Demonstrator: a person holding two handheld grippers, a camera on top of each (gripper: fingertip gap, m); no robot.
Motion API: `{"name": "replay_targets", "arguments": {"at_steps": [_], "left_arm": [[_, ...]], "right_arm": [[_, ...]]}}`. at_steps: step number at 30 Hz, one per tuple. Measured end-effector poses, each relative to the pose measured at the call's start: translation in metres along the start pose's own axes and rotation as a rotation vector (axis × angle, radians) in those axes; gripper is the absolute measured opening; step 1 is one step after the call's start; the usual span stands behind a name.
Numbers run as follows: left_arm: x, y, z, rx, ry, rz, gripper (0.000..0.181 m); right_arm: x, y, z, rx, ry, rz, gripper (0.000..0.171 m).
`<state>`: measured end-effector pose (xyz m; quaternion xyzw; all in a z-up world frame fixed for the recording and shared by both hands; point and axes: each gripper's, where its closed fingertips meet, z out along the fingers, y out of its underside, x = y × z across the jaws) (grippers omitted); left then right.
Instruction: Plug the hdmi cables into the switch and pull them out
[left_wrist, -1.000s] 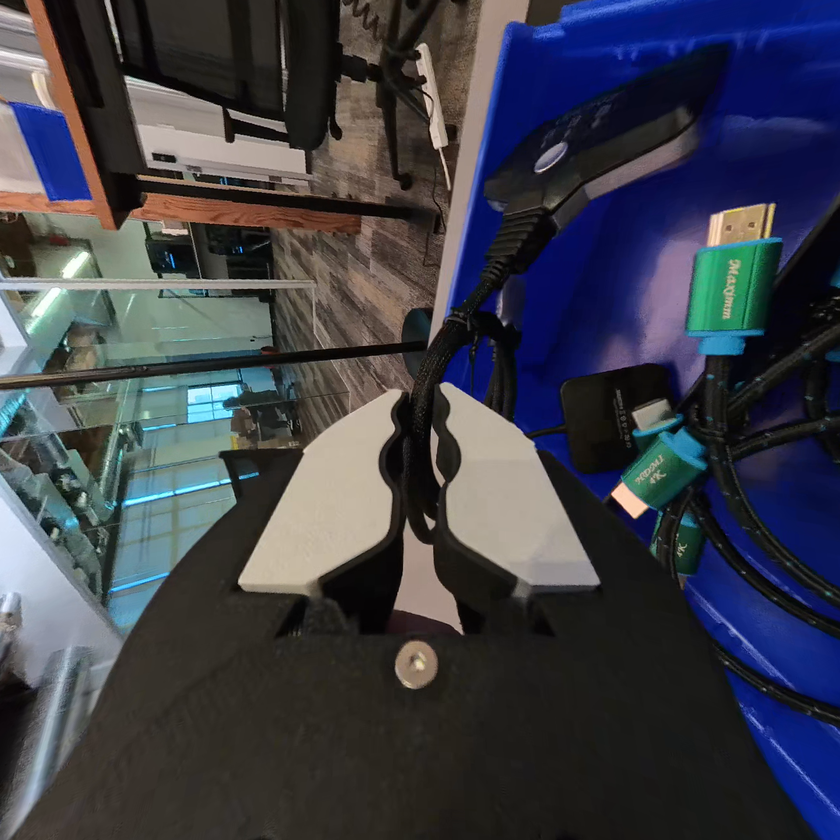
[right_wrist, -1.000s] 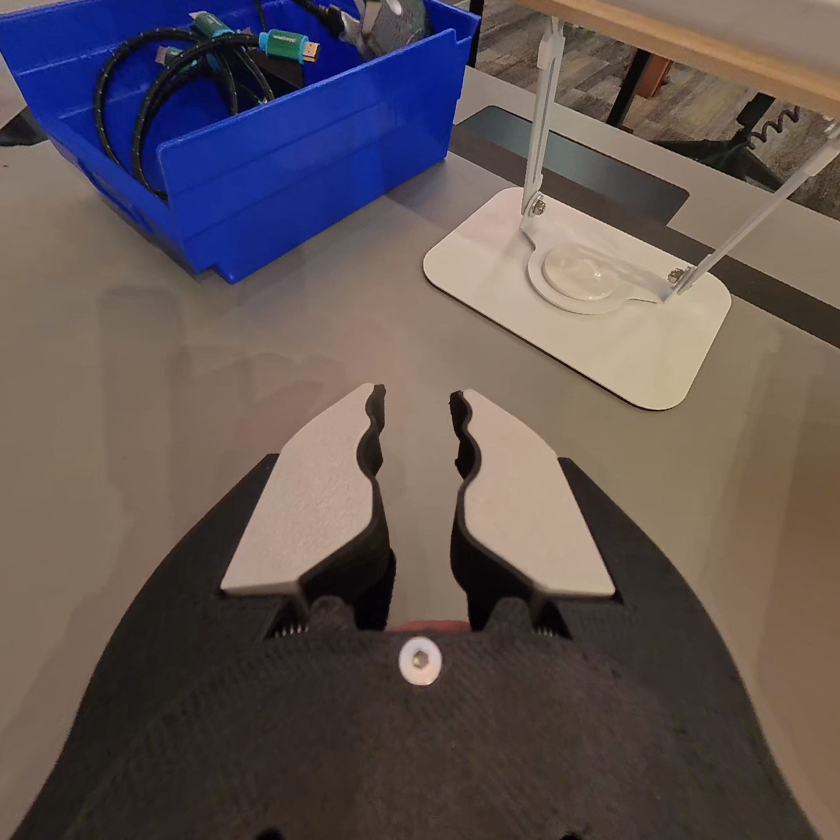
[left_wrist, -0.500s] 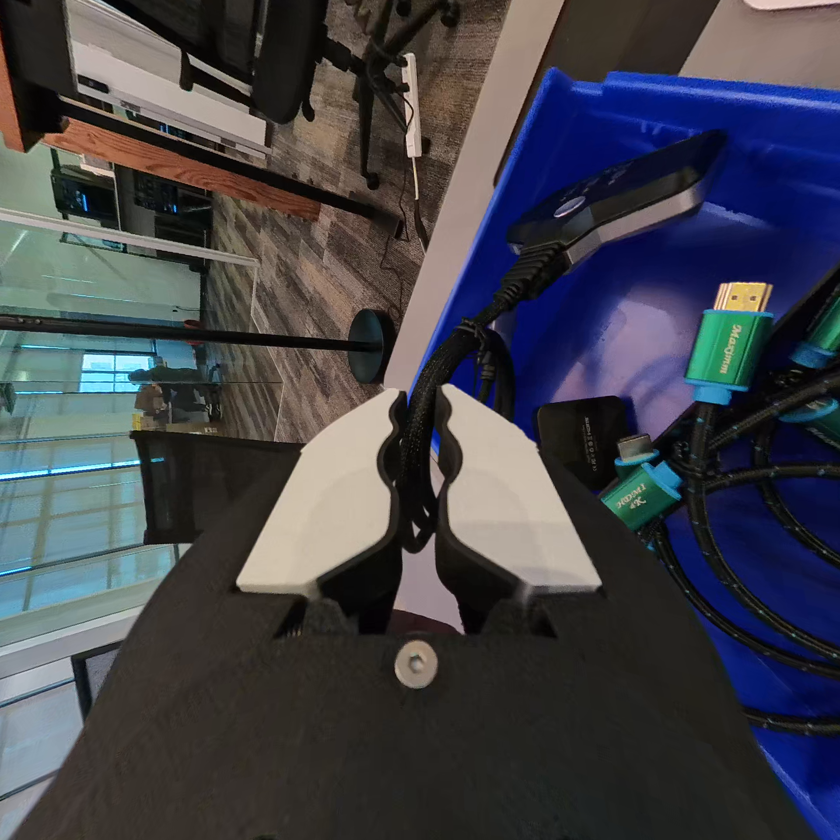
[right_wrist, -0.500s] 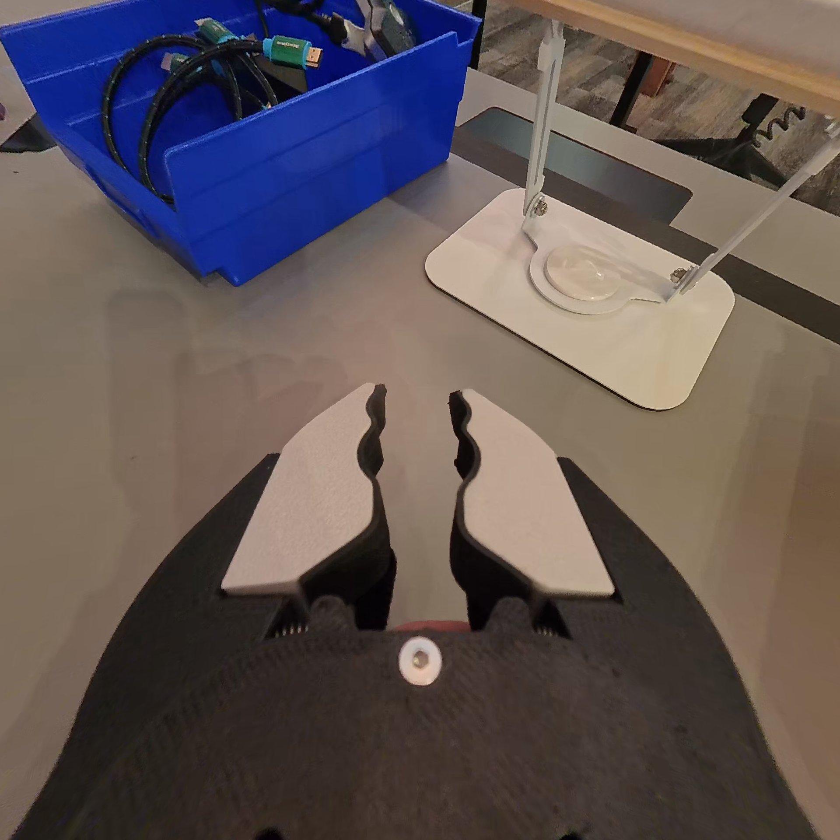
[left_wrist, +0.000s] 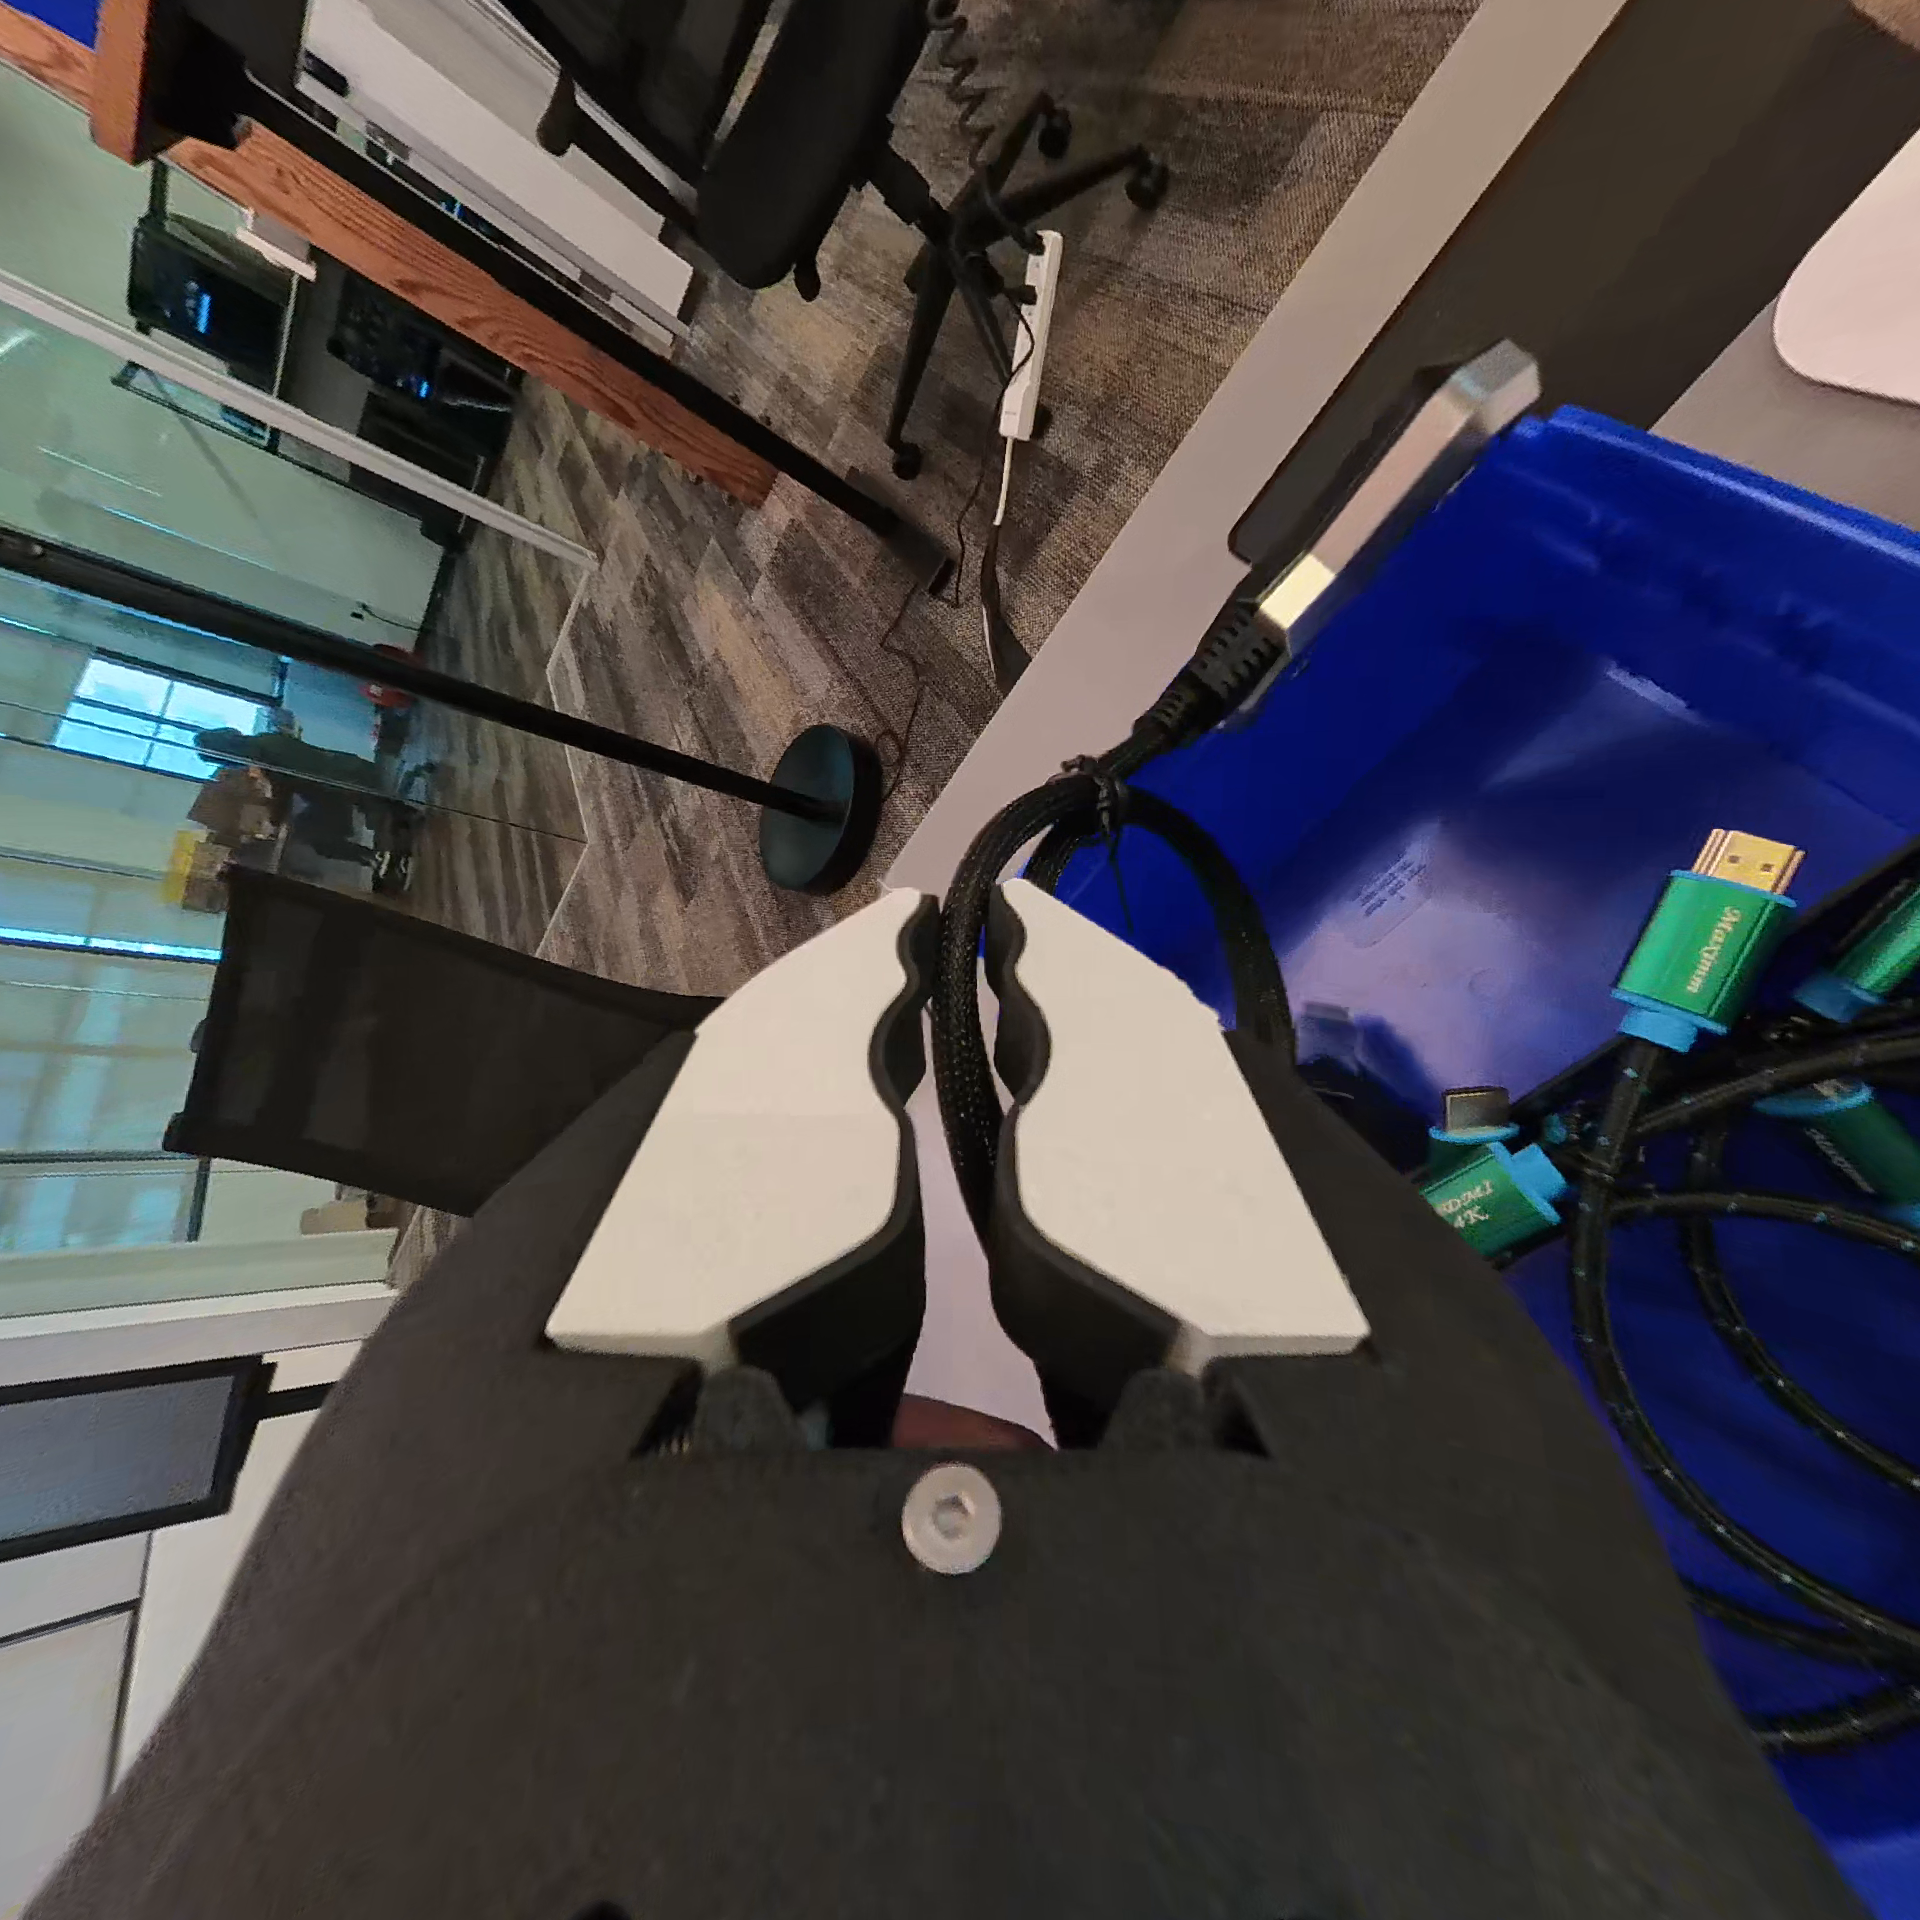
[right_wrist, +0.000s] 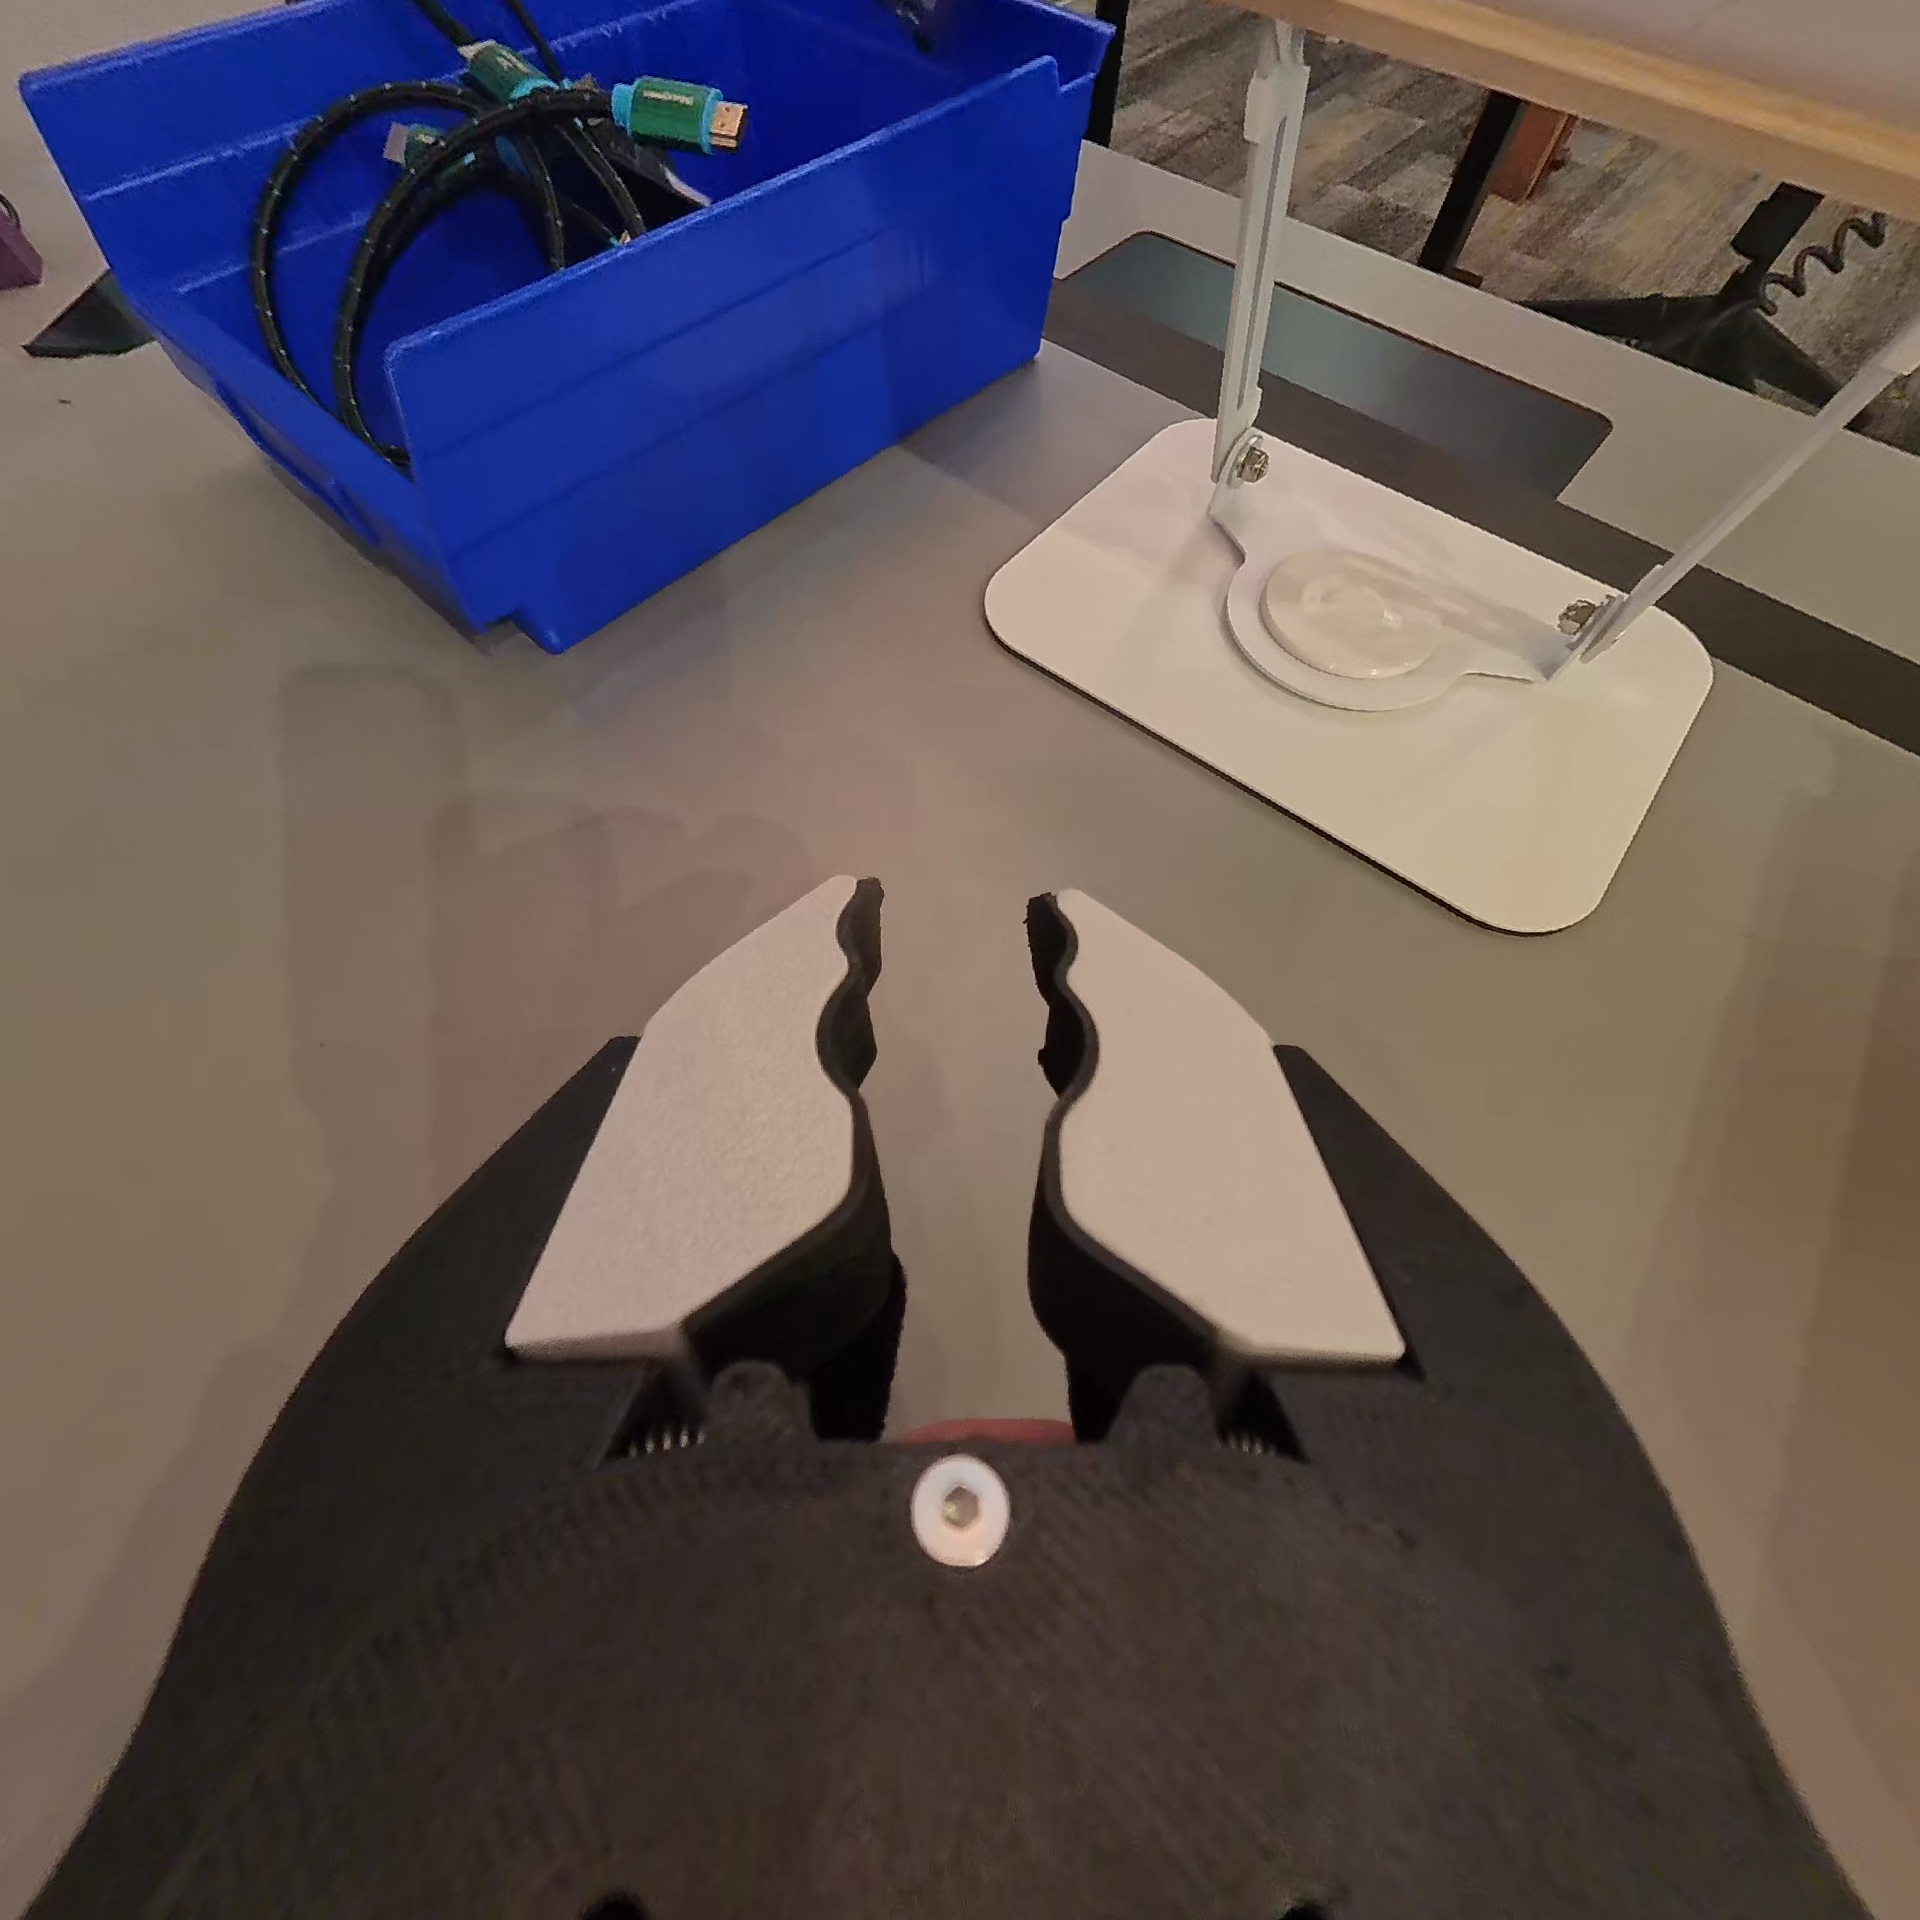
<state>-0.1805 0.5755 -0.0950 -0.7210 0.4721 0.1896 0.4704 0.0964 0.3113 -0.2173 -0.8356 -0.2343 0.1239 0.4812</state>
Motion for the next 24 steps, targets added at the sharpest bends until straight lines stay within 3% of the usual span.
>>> {"name": "replay_targets", "arguments": {"at_steps": [7, 16, 24], "left_arm": [[-0.008, -0.006, -0.009, 0.042, 0.02, -0.099, 0.008], [-0.044, -0.021, -0.027, 0.099, -0.112, -0.153, 0.007], [-0.074, -0.037, -0.074, 0.208, -0.213, -0.232, 0.007]], "right_arm": [[-0.001, 0.0, 0.001, -0.001, -0.005, 0.002, 0.028], [-0.002, -0.001, 0.0, 0.003, -0.012, 0.004, 0.028], [-0.003, -0.004, -0.001, 0.015, -0.02, 0.004, 0.029]]}}
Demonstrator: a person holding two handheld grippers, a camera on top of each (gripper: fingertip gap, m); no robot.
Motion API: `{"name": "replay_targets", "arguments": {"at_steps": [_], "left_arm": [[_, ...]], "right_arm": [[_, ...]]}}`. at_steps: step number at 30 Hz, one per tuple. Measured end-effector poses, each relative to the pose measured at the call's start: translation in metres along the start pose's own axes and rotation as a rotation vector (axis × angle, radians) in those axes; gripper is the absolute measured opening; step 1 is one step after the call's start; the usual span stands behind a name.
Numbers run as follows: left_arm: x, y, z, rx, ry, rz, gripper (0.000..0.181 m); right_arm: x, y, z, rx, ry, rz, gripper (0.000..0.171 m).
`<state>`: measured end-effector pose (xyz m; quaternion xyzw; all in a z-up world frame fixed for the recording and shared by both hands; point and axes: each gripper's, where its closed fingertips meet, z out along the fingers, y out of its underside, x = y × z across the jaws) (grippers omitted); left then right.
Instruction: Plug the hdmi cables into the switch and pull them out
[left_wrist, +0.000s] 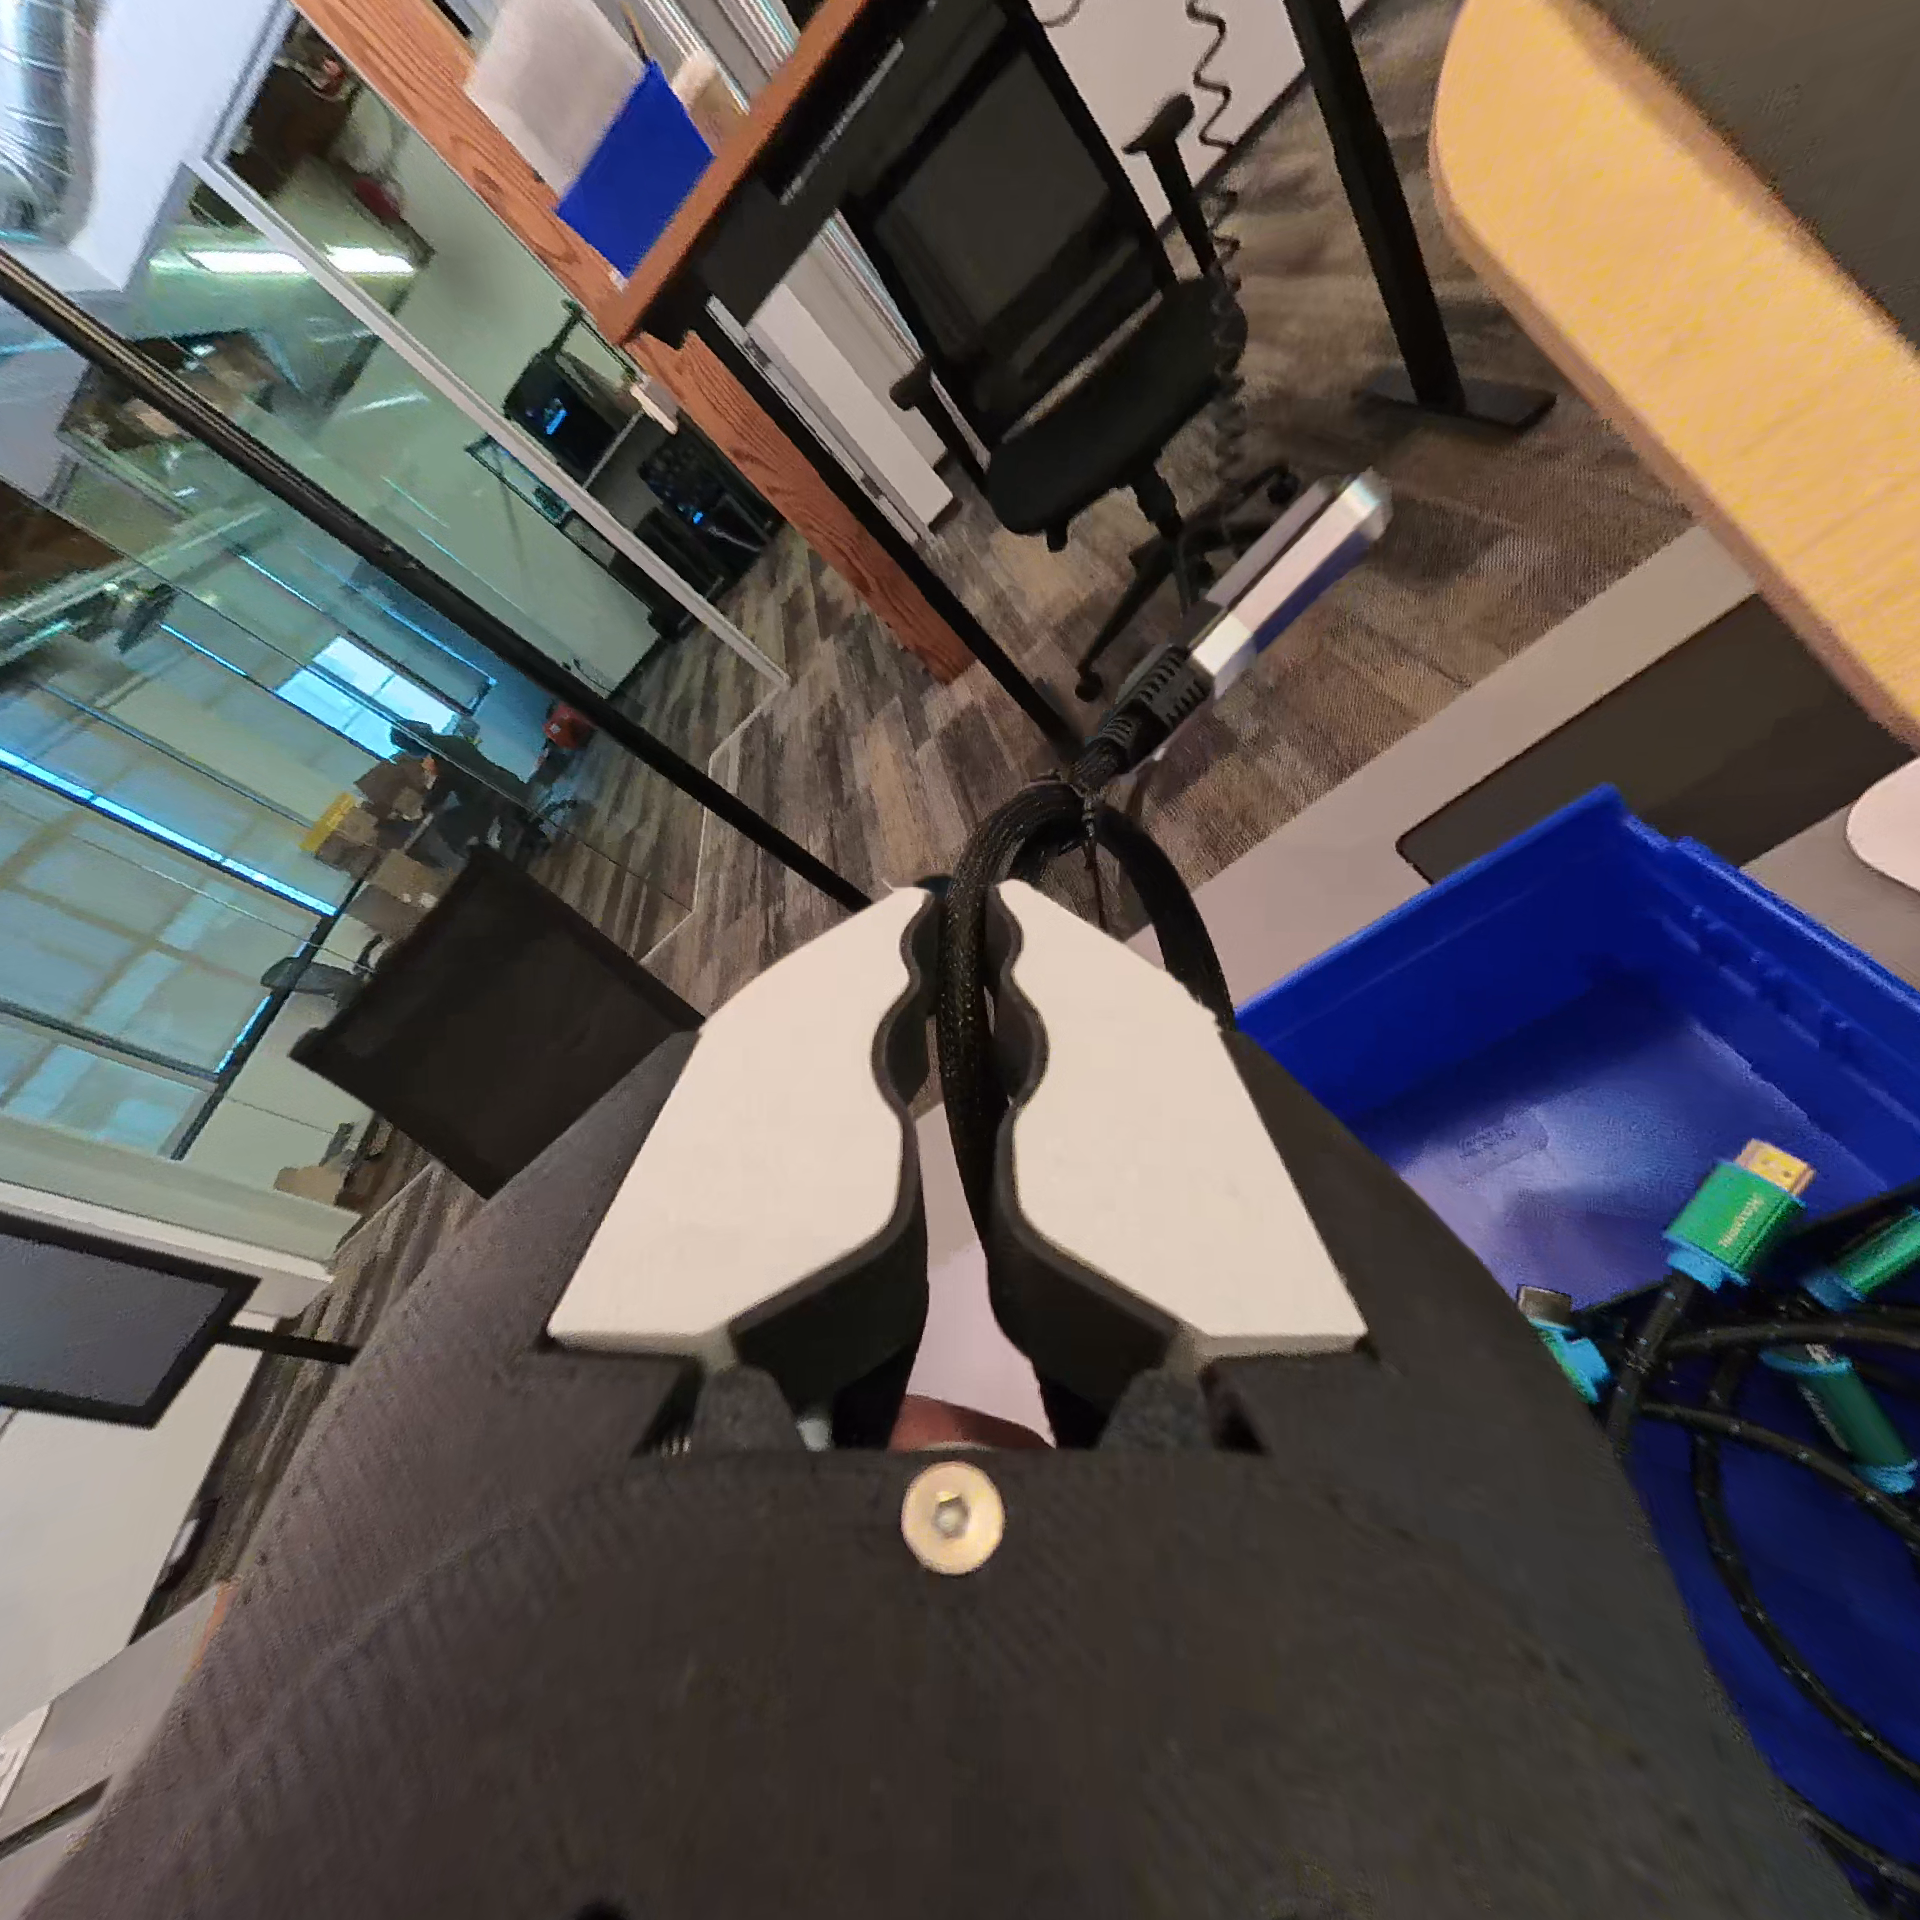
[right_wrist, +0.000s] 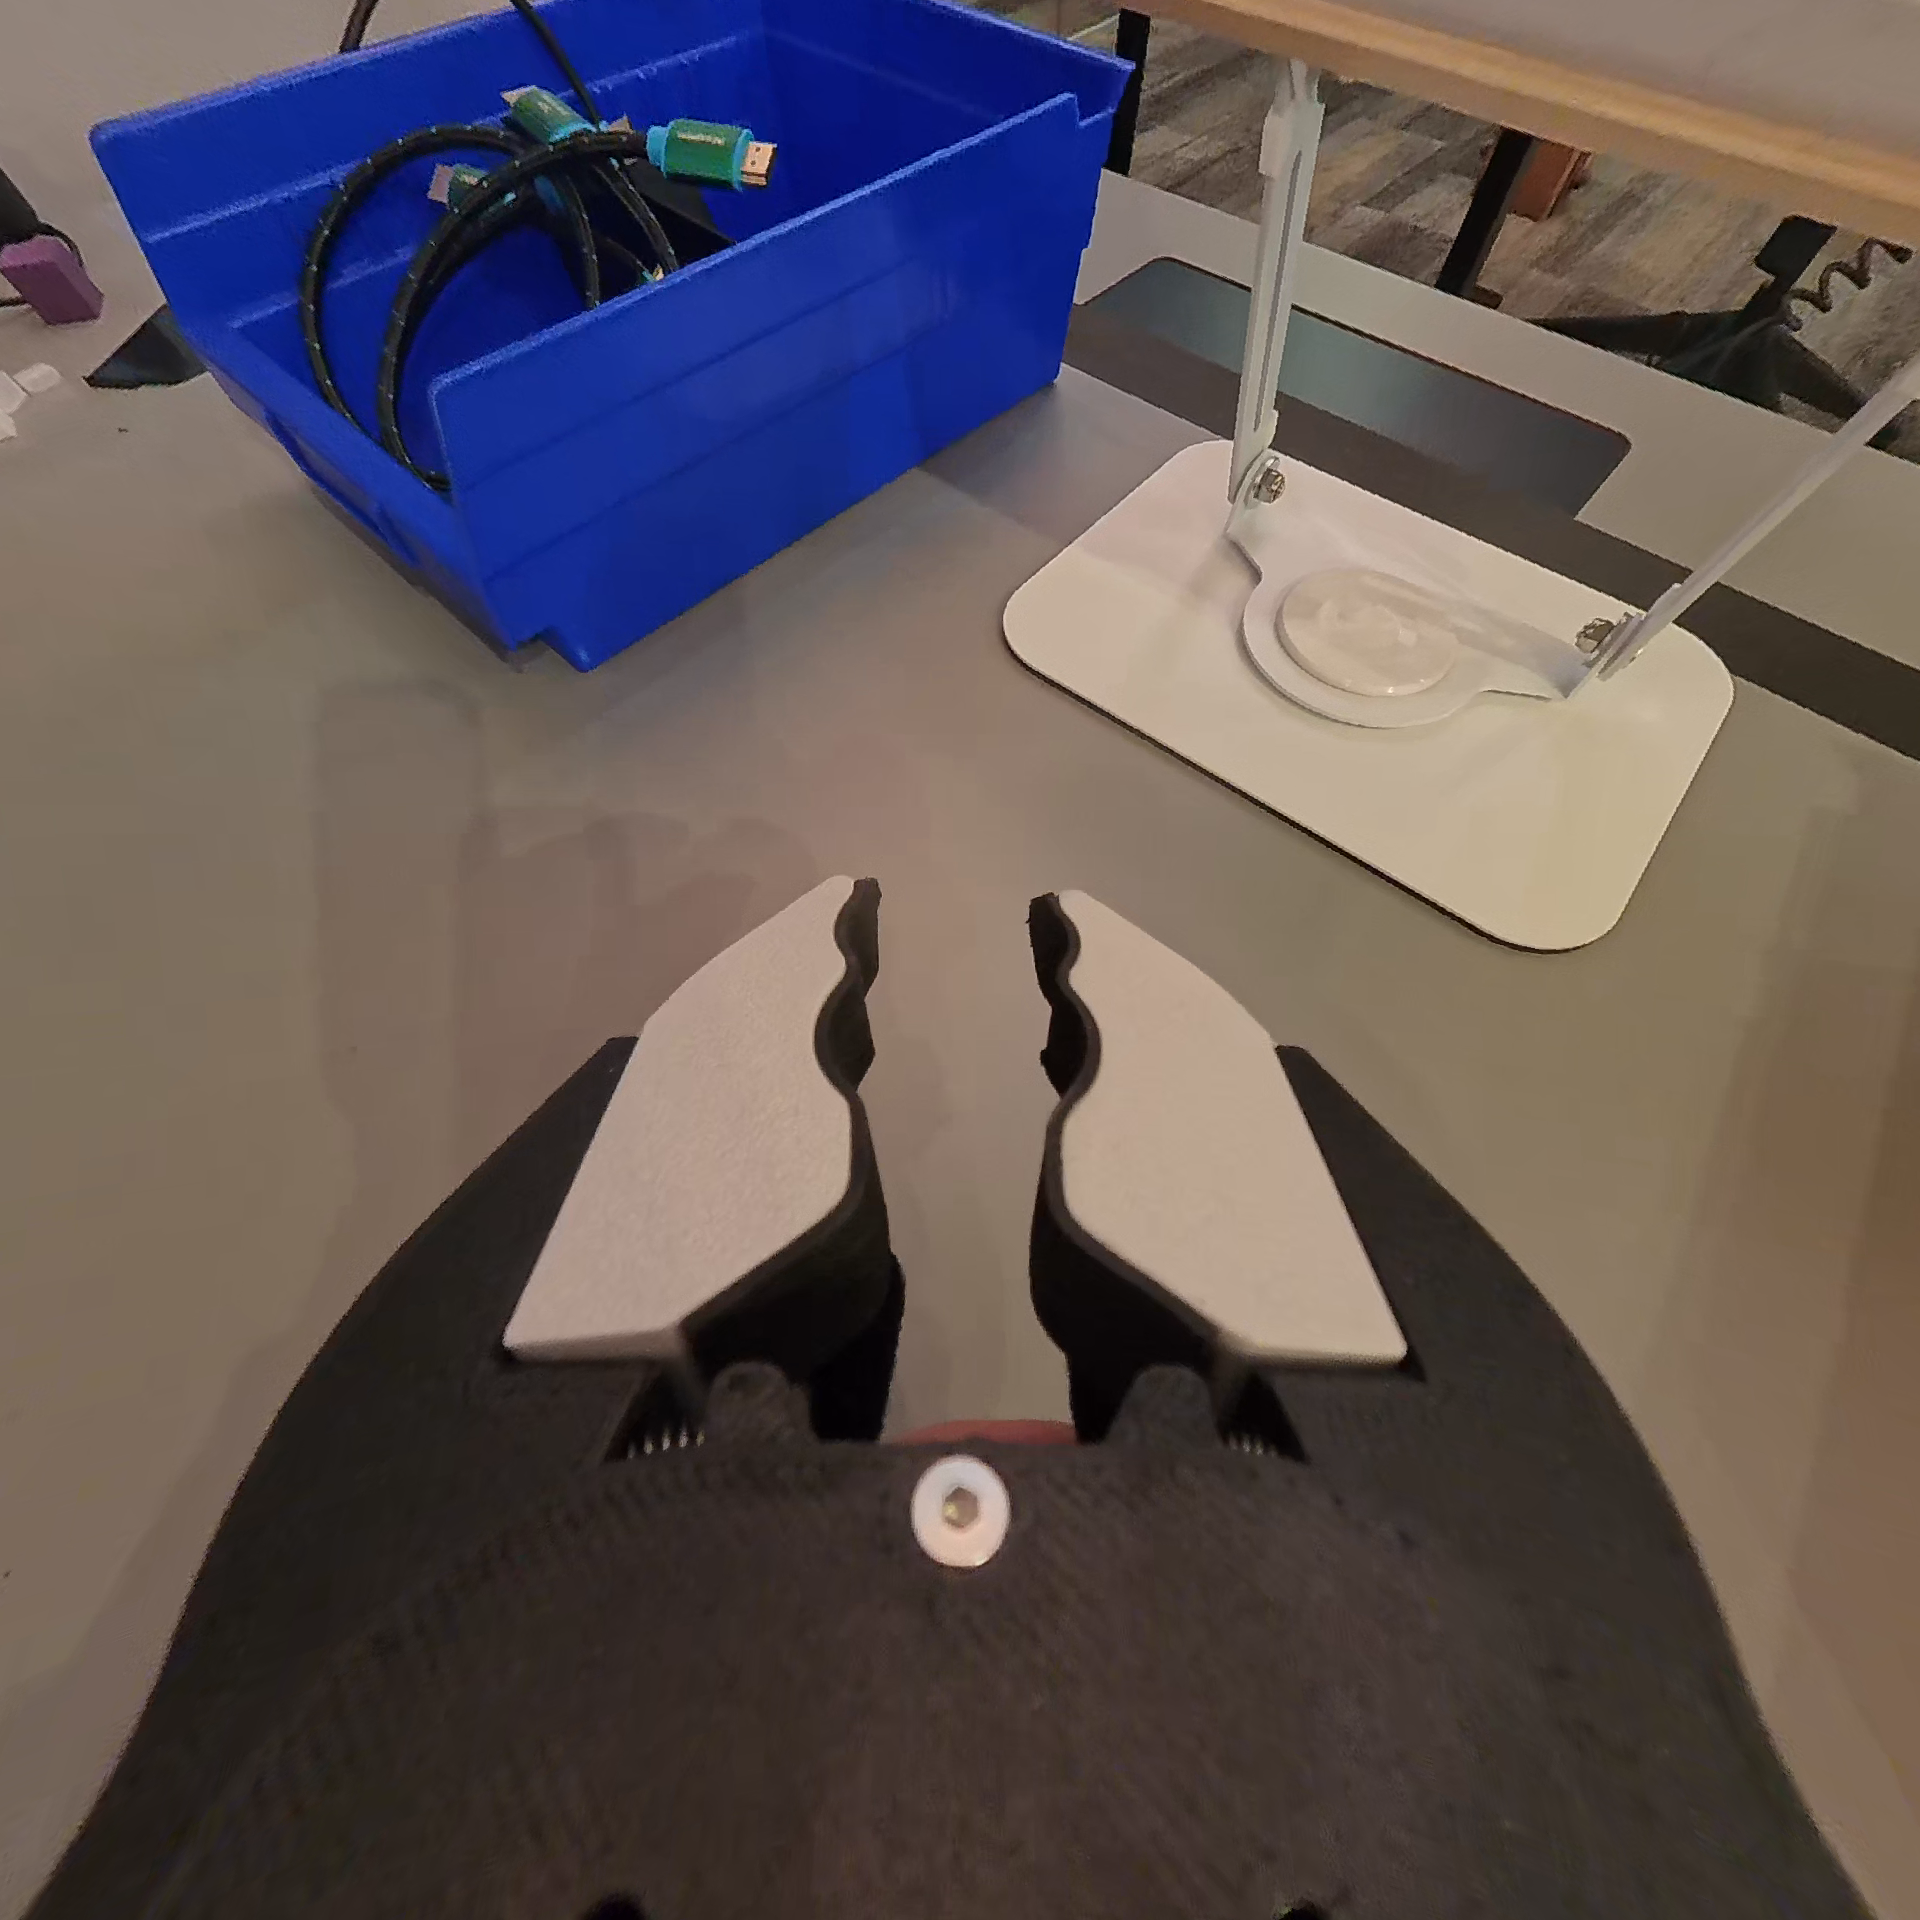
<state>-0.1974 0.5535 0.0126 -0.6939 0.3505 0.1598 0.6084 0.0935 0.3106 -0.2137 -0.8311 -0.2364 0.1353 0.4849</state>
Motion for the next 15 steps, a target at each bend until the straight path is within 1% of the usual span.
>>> {"name": "replay_targets", "arguments": {"at_steps": [3, 8, 12, 15], "left_arm": [[-0.004, -0.011, -0.018, 0.053, -0.001, -0.032, 0.007], [-0.003, -0.027, -0.05, 0.096, -0.02, -0.033, 0.007], [0.011, -0.047, -0.08, 0.178, -0.005, -0.08, 0.007], [0.03, -0.061, -0.102, 0.234, 0.029, -0.093, 0.007]], "right_arm": [[-0.001, -0.002, 0.0, 0.009, -0.006, 0.002, 0.029], [-0.008, -0.011, -0.004, 0.05, -0.025, -0.028, 0.032], [-0.014, -0.025, -0.011, 0.114, -0.05, -0.028, 0.035], [-0.017, -0.037, -0.019, 0.173, -0.072, -0.031, 0.039]]}}
